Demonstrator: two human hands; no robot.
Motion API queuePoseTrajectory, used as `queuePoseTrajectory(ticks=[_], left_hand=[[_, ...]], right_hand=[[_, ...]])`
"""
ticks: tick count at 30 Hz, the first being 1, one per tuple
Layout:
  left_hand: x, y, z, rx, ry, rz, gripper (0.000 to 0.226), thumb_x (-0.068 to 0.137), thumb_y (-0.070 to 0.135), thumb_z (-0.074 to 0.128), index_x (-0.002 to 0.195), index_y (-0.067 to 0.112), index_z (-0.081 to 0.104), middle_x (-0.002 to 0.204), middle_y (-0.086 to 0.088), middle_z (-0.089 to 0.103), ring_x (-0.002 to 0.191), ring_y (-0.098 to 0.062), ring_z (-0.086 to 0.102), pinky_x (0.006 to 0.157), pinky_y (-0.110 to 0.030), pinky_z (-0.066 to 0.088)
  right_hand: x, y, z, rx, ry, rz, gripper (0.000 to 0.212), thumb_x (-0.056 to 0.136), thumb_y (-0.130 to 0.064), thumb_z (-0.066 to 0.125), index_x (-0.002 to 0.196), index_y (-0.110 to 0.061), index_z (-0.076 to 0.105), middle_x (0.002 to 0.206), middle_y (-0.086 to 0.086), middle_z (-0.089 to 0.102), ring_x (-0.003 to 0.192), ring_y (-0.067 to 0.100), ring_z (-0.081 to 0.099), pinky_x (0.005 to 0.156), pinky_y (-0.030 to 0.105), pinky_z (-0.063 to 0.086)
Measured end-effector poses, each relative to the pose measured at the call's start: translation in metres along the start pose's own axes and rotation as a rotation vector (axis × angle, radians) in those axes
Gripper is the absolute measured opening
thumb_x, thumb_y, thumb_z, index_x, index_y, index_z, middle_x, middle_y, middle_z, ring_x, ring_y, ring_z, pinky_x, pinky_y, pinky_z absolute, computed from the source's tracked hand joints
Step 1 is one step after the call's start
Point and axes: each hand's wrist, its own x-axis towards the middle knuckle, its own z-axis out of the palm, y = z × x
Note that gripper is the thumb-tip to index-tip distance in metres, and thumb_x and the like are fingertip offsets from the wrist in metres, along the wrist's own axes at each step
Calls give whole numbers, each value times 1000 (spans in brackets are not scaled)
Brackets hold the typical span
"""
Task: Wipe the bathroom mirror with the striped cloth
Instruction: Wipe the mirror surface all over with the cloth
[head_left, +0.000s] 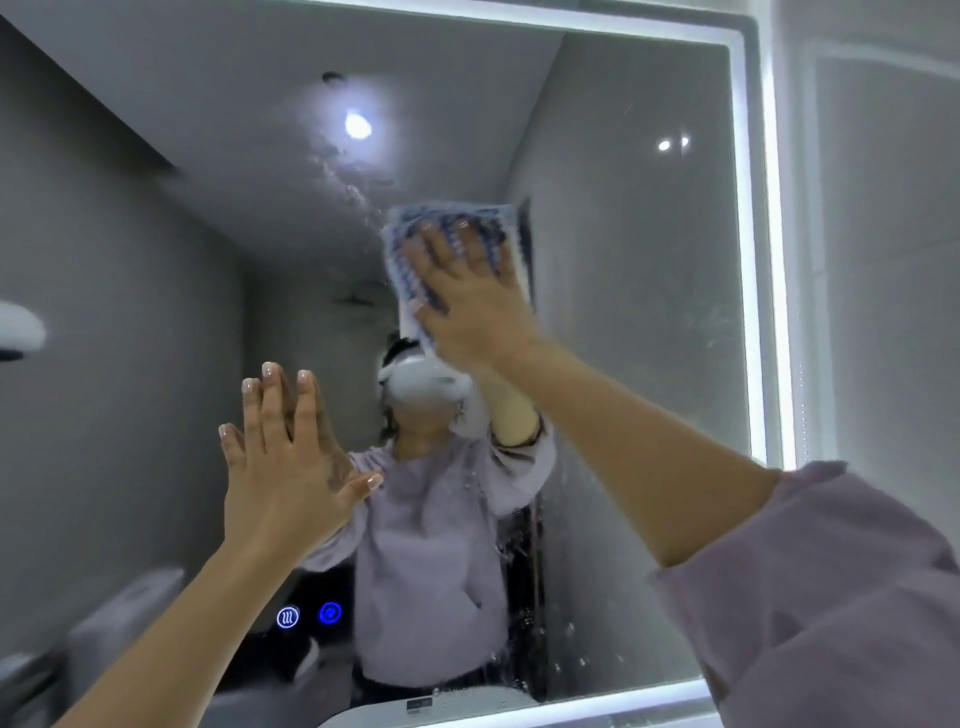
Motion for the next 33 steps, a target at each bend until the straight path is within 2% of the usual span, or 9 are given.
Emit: queuePoseTrajectory(ticks=[3, 7, 16, 19, 22, 25, 28, 31, 33], left_hand=[[1, -1, 1, 8, -8, -10, 121, 67, 73, 55, 147, 13, -14, 155, -15, -21, 143, -30, -18, 113, -57, 6], [1, -3, 2, 20, -1, -5, 121, 66, 73, 54, 147, 12, -11, 156, -15, -17, 143, -31, -15, 112, -57, 7], [1, 0, 1, 26, -16, -17, 119, 69, 73, 52, 145, 14, -18, 154, -13, -24, 142, -29, -21, 114, -54, 4], [0, -1, 2, 18, -9, -20, 120, 68, 72, 55, 146, 15, -16, 155, -13, -22, 142, -29, -20, 113, -55, 4], [1, -2, 3, 26, -5, -23, 122, 67, 72, 57, 147, 14, -13, 156, -14, -19, 143, -30, -18, 113, -57, 5], [1, 0, 1, 33, -6, -20, 122, 66, 70, 60, 148, 12, -10, 156, -16, -15, 143, -32, -15, 112, -59, 7], [0, 2, -2, 16, -1, -23, 121, 66, 67, 63, 148, 11, -7, 156, -16, -14, 143, -32, -15, 112, -59, 7], [0, 3, -3, 22, -9, -24, 121, 67, 69, 61, 148, 12, -8, 156, -15, -16, 143, -31, -16, 112, -58, 7], [0, 2, -3, 26, -20, -28, 121, 67, 70, 59, 148, 12, -10, 156, -15, -18, 143, -31, -17, 113, -58, 6]], right_hand=[[-4, -25, 12, -40, -44, -194, 58, 101, -49, 22, 152, -34, -2, 161, -11, -6, 147, 18, -12, 116, 50, -14], [0, 0, 4, -113, -8, -223, 58, 100, -51, 23, 151, -36, -2, 160, -11, -6, 147, 17, -12, 117, 46, -15], [-10, 136, -13, 85, 77, 354, 60, 101, -49, 23, 152, -34, -5, 161, -7, -10, 146, 20, -16, 114, 44, -18], [-25, 137, -5, 104, 90, 417, 63, 100, -49, 23, 153, -28, -4, 162, 0, -8, 147, 24, -14, 109, 40, -23], [-54, 111, 16, 13, 139, 284, 64, 98, -48, 24, 154, -22, 6, 161, 5, 3, 148, 27, -5, 112, 41, -23], [-103, 80, 40, -60, 141, -16, 61, 96, -44, 33, 150, -17, 25, 157, 9, 24, 145, 34, 16, 117, 50, -2], [-137, 75, 54, -100, 80, -185, 56, 98, -45, 34, 149, -21, 30, 157, 2, 25, 146, 27, 19, 116, 56, 14], [-127, 92, 48, -145, 2, -209, 59, 97, -46, 33, 151, -23, 26, 158, 2, 23, 146, 30, 17, 117, 57, 12], [-99, 105, 33, -107, 40, -38, 64, 95, -48, 27, 152, -23, 13, 160, 4, 12, 147, 34, 6, 116, 55, -1]])
